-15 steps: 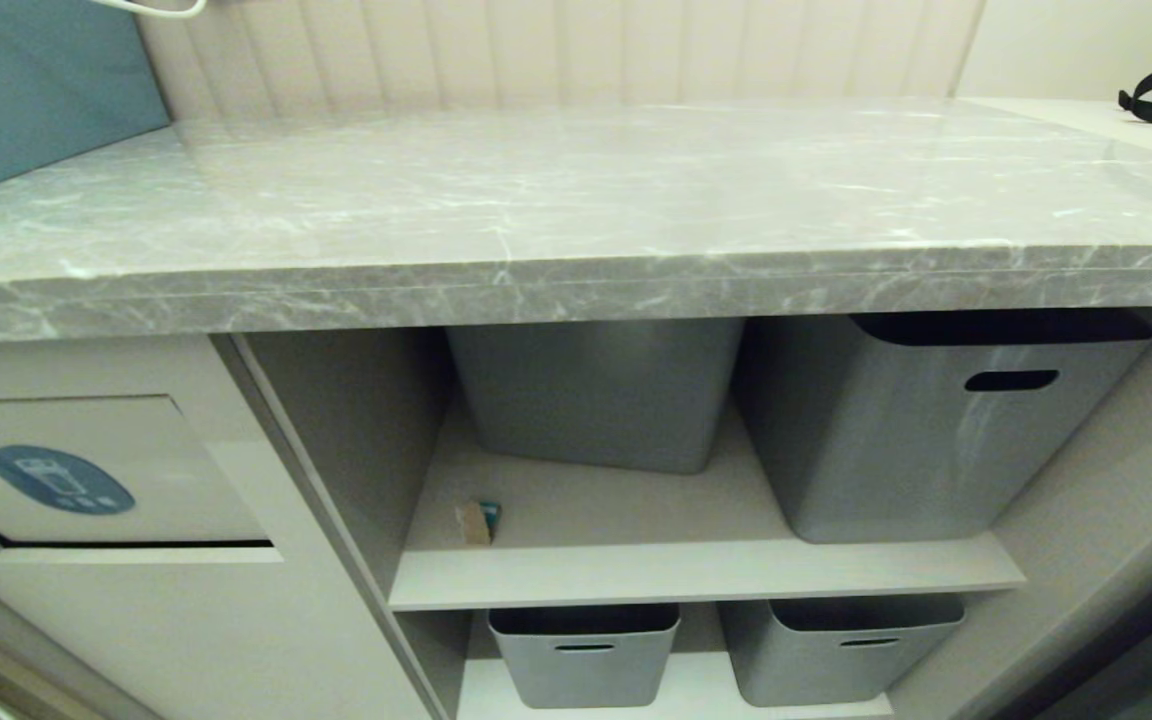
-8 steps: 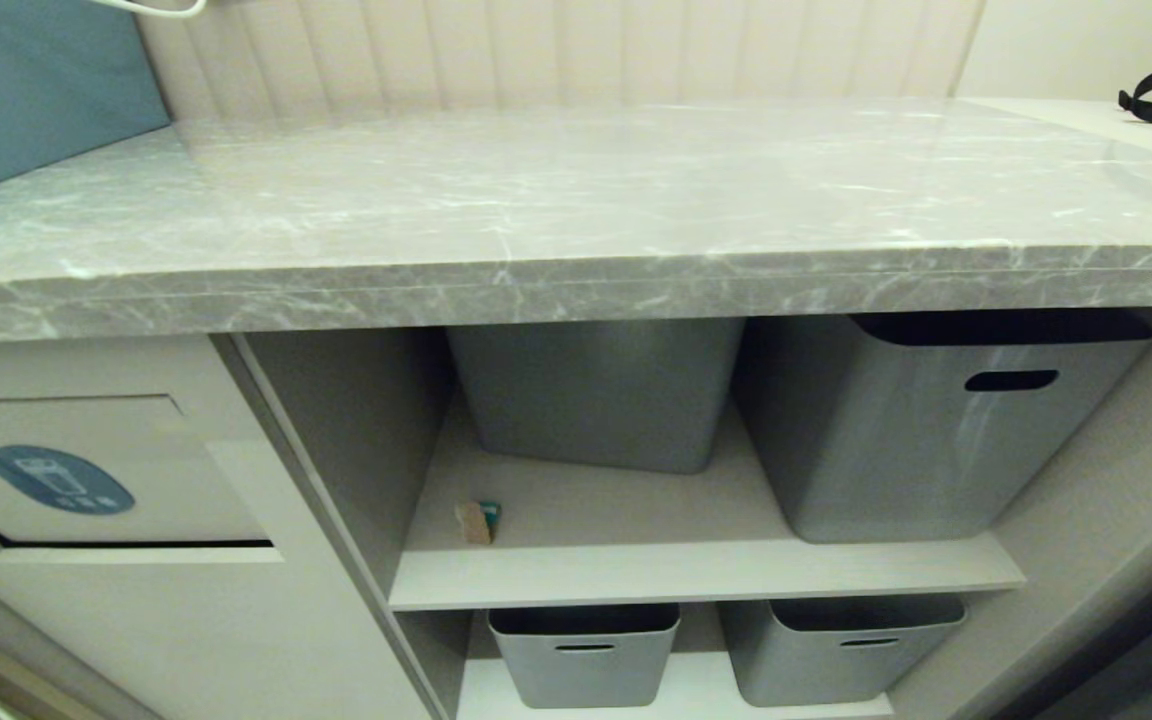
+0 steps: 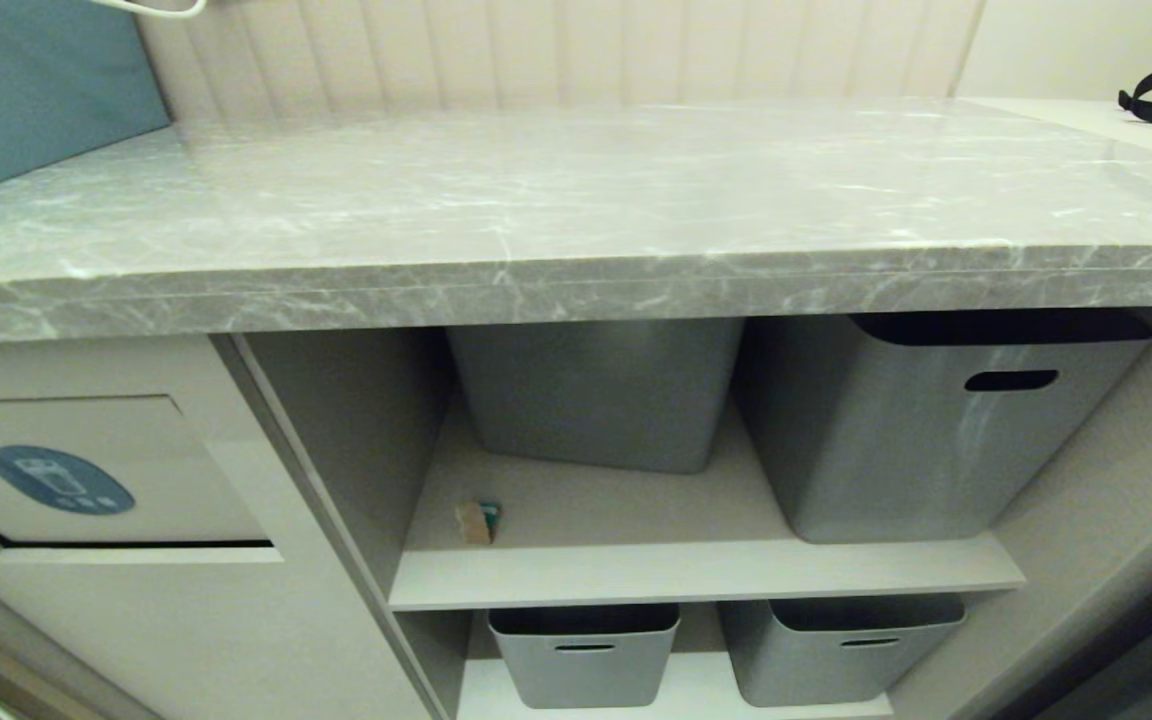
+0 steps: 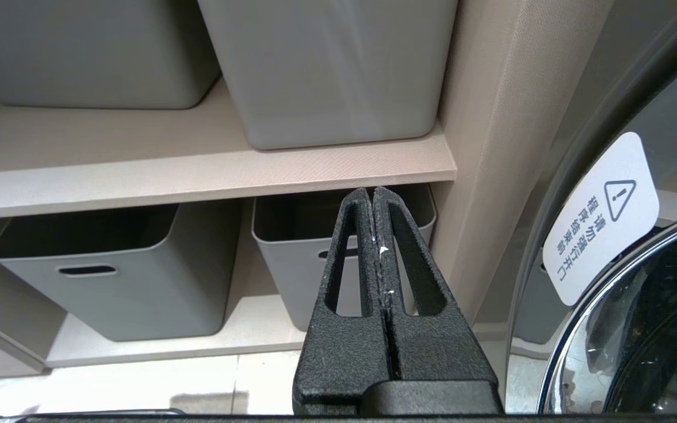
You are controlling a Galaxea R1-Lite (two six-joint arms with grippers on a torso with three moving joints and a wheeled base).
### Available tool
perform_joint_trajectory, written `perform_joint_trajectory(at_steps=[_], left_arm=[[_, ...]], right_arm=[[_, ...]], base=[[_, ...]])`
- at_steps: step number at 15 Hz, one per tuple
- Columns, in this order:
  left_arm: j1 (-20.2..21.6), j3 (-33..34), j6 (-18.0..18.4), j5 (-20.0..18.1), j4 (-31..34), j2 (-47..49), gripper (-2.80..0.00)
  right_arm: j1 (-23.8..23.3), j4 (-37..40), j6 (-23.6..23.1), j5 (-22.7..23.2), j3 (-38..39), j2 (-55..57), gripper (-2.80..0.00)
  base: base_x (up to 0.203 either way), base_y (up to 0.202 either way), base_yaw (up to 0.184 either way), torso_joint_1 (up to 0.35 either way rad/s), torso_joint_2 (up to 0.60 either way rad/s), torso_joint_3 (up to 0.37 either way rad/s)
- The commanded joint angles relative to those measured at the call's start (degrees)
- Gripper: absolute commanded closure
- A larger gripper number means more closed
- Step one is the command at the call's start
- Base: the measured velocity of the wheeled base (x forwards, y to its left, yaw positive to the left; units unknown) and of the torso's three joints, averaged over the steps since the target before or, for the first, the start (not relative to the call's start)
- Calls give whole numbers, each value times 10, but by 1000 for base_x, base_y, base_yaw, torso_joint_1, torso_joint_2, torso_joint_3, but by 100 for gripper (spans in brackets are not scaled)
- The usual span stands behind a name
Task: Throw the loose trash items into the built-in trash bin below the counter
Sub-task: Pick up the garbage
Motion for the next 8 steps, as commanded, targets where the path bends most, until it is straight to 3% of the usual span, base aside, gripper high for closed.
perform_joint_trajectory(at_steps=[1,3,8], left_arm=[[-26,-14,18,-9,-16,144,0],[-73,-30,45,-16,-46,244,0],[-280,-35,73,31,-67,343,0]], right_arm=[[0,0,0,-1,1,1,0],[0,0,0,0,1,1,0],[0,0,1,-1,1,1,0]], base=[[0,0,0,0,0,0],[0,0,0,0,0,0],[0,0,0,0,0,0]])
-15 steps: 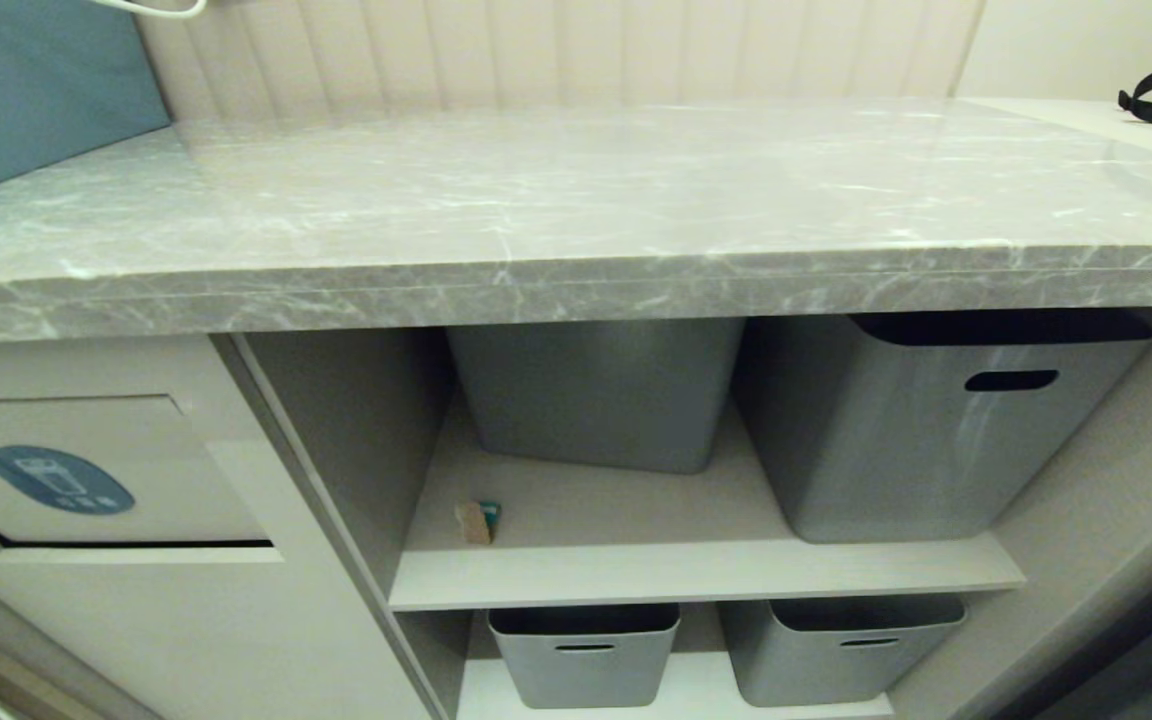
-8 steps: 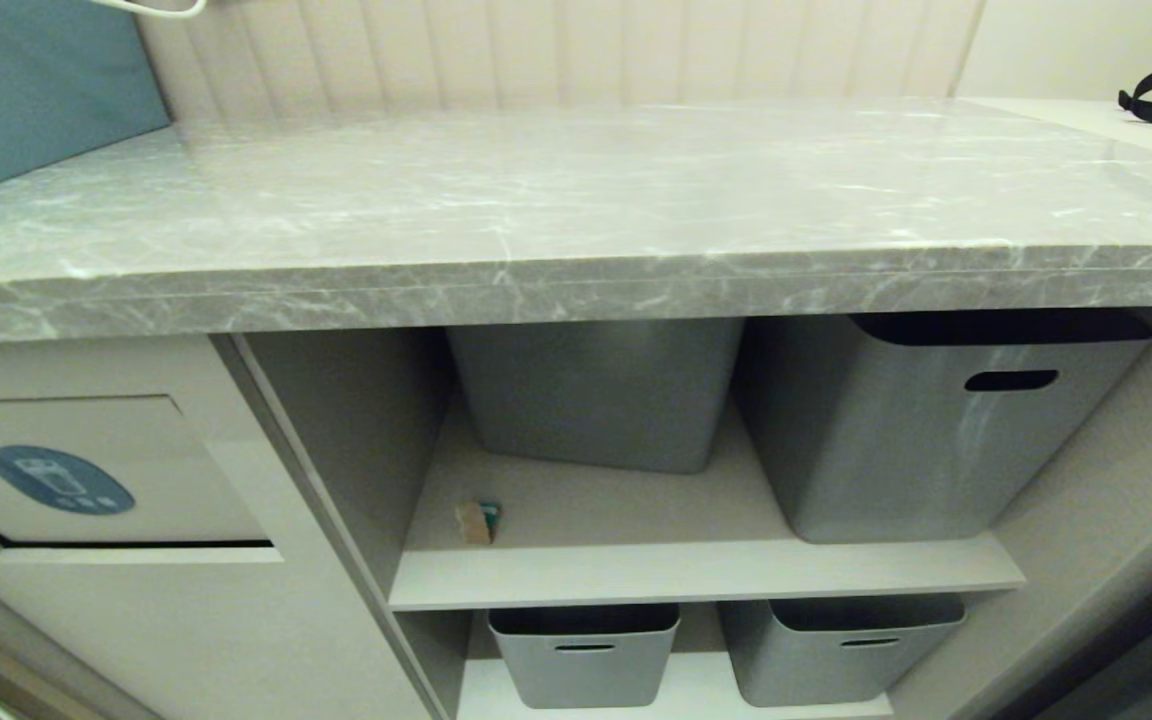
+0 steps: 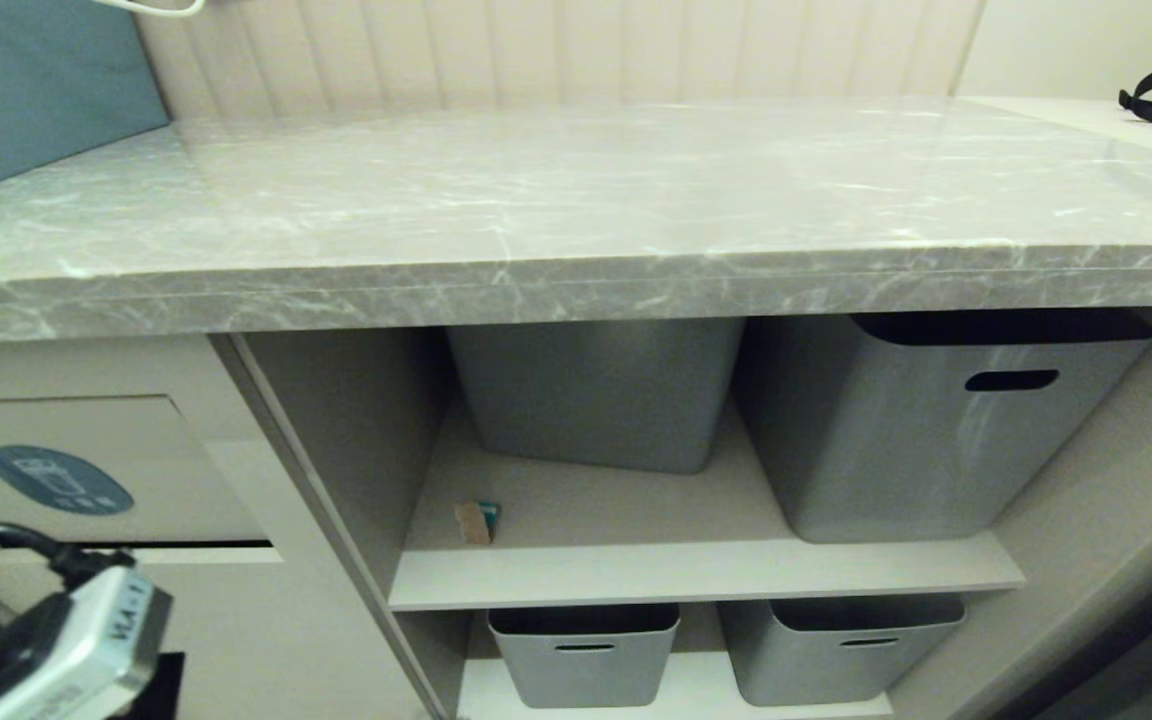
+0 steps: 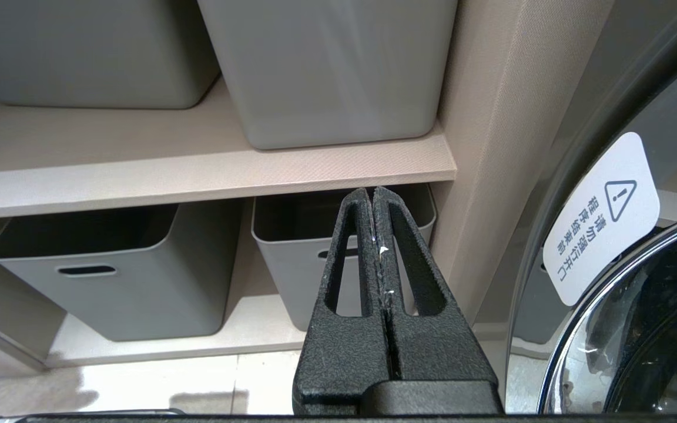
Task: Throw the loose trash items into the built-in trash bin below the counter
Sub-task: Pick up the garbage
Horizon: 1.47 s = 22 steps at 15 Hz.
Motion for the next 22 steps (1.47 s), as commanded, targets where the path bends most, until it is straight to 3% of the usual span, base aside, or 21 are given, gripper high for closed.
perform_joint_trajectory(at_steps=[1,2,5,6,8,12,16,18,20,22], left_arm=[[-57,2,-2,13,0,58,0],[-77,8,-5,32,1,74,-280],[-86,21,-22,68,-4,140,-280],[-89,13,-27,96,-5,161,-280],[-94,-22,-34,136,-5,213,-280],[-108,-124,-92,226,-2,310,-280],[-117,-183,-121,259,0,381,-280],[-121,-197,-125,323,-3,419,-280],[-128,-229,-158,372,-5,454,-280],[-136,-264,-224,417,-5,488,-280]], right_arm=[[0,0,0,-1,1,1,0],[0,0,1,-1,1,1,0],[0,0,0,0,1,1,0],[0,-1,1,0,1,1,0],[0,0,0,-1,1,1,0],[0,0,0,0,1,1,0],[0,0,0,-1,1,1,0],[0,0,0,-1,1,1,0],[0,0,0,0,1,1,0],[0,0,0,0,1,1,0]], base=[[0,0,0,0,0,0],[0,0,0,0,0,0],[0,0,0,0,0,0],[0,0,0,0,0,0],[0,0,0,0,0,0],[0,0,0,0,0,0],[0,0,0,0,0,0],[0,0,0,0,0,0],[0,0,0,0,0,0],[0,0,0,0,0,0]])
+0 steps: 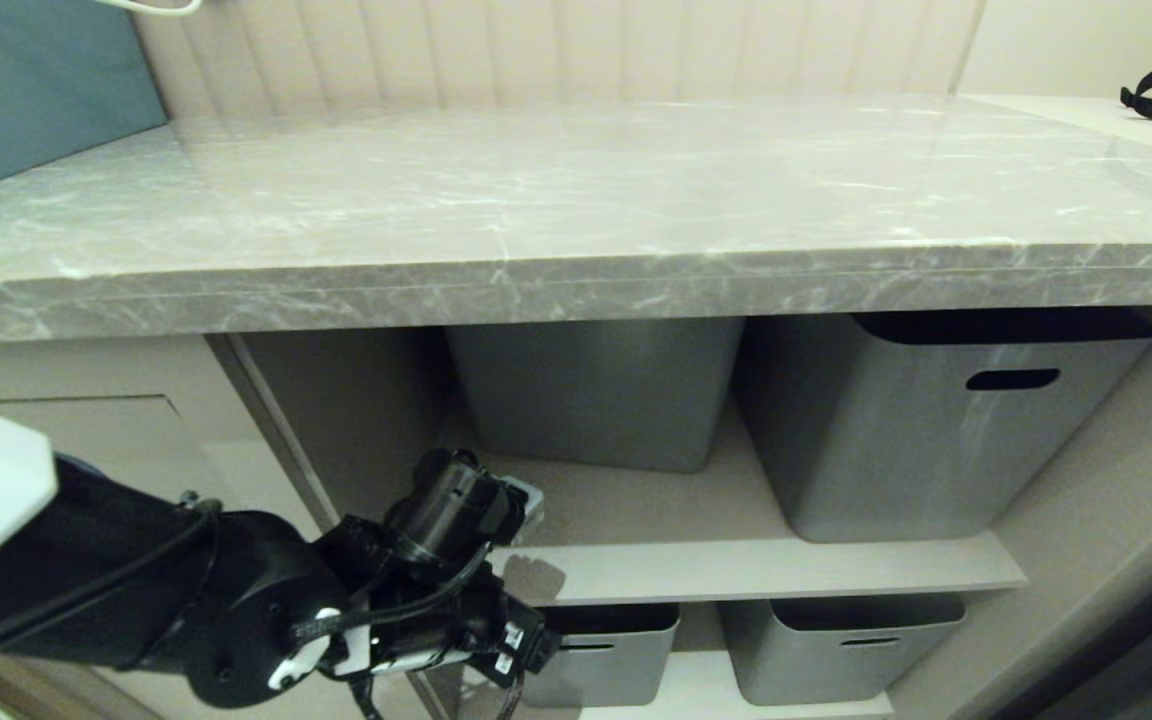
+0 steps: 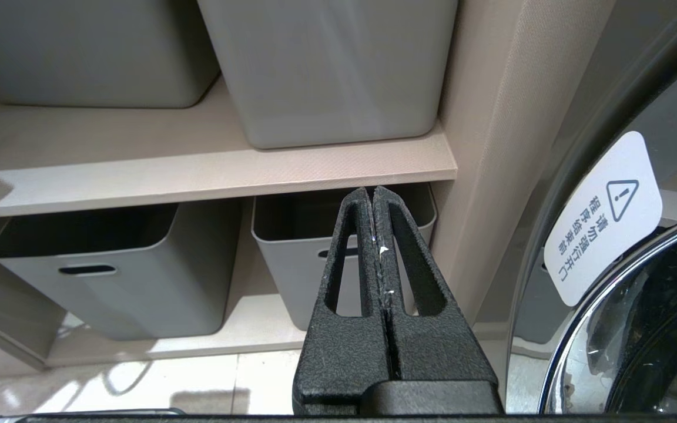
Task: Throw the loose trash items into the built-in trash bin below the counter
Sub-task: Pick up the garbage
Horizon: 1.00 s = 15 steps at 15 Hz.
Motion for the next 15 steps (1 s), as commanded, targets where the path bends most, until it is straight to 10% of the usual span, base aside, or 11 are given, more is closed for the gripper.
perform_joint_trajectory(at_steps=[1,6,15], left_arm=[[-8,-32,-55,15,0,46,-280],[-23,-116,-245,91,4,127,-280],[23,-174,-295,182,-2,182,-280]], right_arm=[[0,-1,0,0,1,1,0],[0,0,0,0,1,1,0],[0,0,0,0,1,1,0]], base=[[0,0,0,0,0,0],[0,0,0,0,0,0],[0,0,0,0,0,0]])
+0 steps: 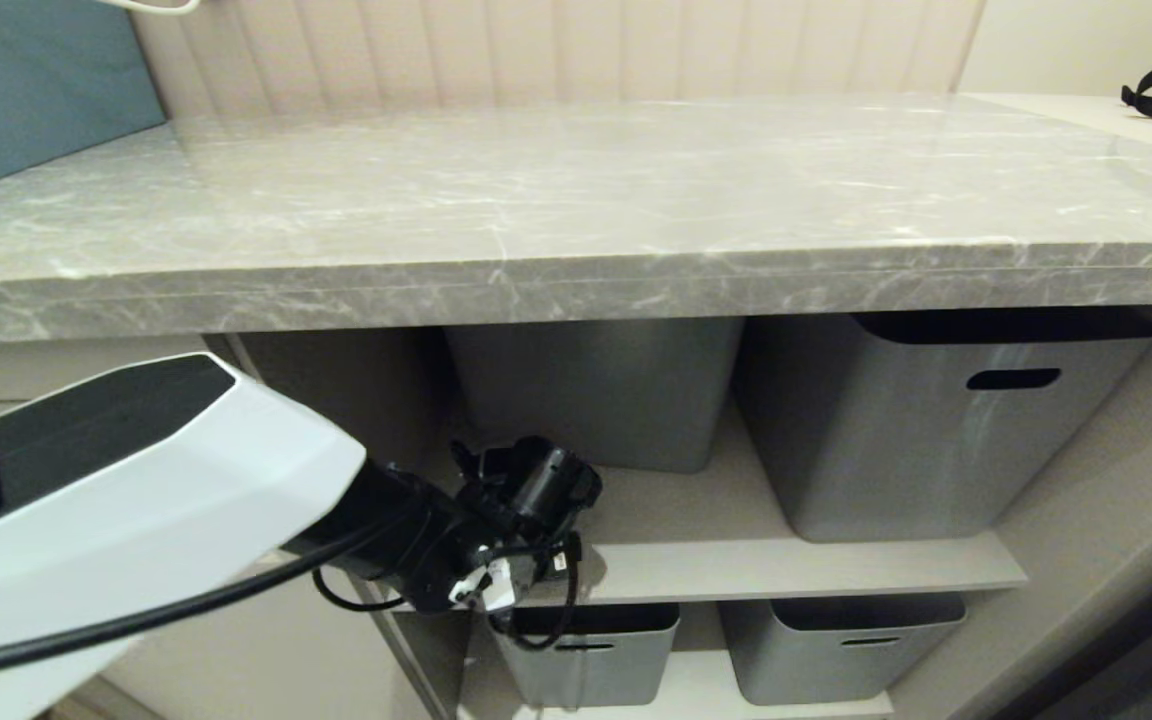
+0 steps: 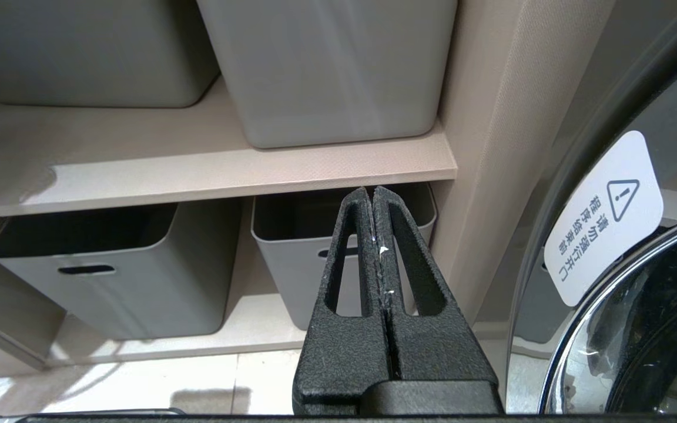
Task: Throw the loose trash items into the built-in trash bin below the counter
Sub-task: Pick up the garbage
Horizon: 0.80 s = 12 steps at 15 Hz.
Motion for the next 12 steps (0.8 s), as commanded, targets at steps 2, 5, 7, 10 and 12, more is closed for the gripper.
perform_joint_trajectory(at_steps=[2,5,7,10,12], left_arm=[[28,-7,-1,3,0,6,-280],[57,-10,28,1,-14,8,-280],[69,-12,59,0,-54,21,-280],[77,-28,72,-1,-69,41,-280],[80,-32,72,0,-70,50,-280]], right_arm=[[0,0,0,0,1,1,0],[0,0,1,0,1,1,0],[0,-1,0,0,1,1,0],[0,0,0,-1,1,1,0],[0,-1,1,0,1,1,0]], base=[[0,0,0,0,0,0],[0,0,0,0,0,0],[0,0,0,0,0,0],[0,0,0,0,0,0],[0,0,0,0,0,0]])
